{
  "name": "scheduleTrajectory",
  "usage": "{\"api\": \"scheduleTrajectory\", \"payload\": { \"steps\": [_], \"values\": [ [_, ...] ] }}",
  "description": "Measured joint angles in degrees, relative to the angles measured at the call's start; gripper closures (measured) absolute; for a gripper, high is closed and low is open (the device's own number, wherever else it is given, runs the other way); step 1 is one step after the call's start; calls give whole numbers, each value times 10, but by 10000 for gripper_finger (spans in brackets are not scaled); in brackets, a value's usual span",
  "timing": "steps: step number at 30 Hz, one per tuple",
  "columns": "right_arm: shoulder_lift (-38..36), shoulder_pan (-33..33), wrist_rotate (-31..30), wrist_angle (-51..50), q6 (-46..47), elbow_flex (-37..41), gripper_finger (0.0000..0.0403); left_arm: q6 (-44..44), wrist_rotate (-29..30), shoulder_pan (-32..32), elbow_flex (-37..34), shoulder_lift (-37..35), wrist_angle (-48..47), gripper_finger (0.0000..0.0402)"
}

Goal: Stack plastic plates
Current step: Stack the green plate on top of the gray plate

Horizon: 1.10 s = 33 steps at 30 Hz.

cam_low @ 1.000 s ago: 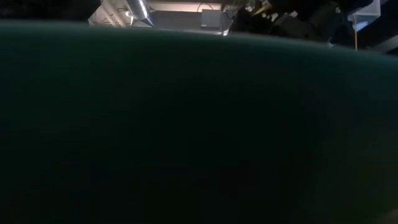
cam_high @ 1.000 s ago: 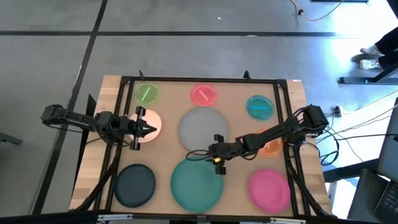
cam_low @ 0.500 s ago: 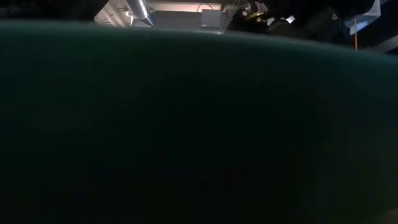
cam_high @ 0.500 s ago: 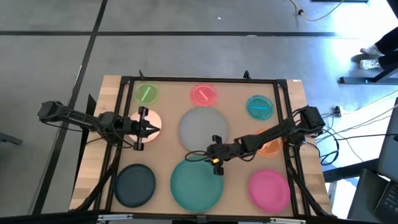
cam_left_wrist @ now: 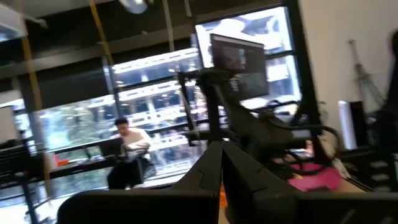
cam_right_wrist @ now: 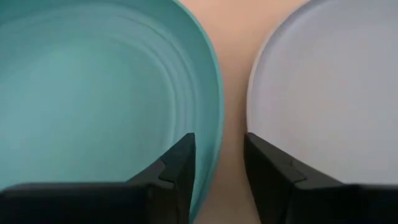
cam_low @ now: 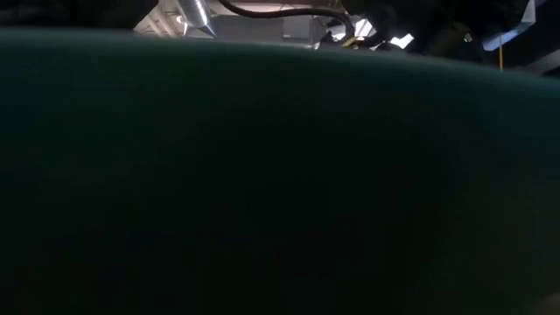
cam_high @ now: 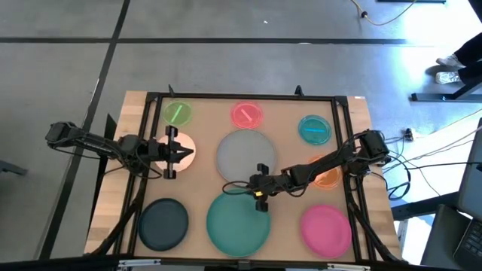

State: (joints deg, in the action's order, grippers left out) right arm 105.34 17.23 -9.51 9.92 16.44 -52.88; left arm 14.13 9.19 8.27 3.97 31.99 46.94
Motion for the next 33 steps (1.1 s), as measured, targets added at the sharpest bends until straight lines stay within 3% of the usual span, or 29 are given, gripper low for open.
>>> {"api": "scheduleTrajectory", "payload": {
  "steps": [5,9,12,23,33],
  "values": [
    [0,0,0,-3,-2,0,335,-3,2,0,0,0,2,397],
    [0,0,-2,-8,-2,0,373,-74,-11,0,0,0,11,397],
    [0,0,-3,-7,-2,0,394,-50,-5,0,0,0,52,397],
    [-12,0,-39,-9,-22,1,401,-70,4,0,0,0,37,397],
    [-103,-10,-31,-21,-51,1,402,-93,39,0,0,3,25,397]
  ]
}}
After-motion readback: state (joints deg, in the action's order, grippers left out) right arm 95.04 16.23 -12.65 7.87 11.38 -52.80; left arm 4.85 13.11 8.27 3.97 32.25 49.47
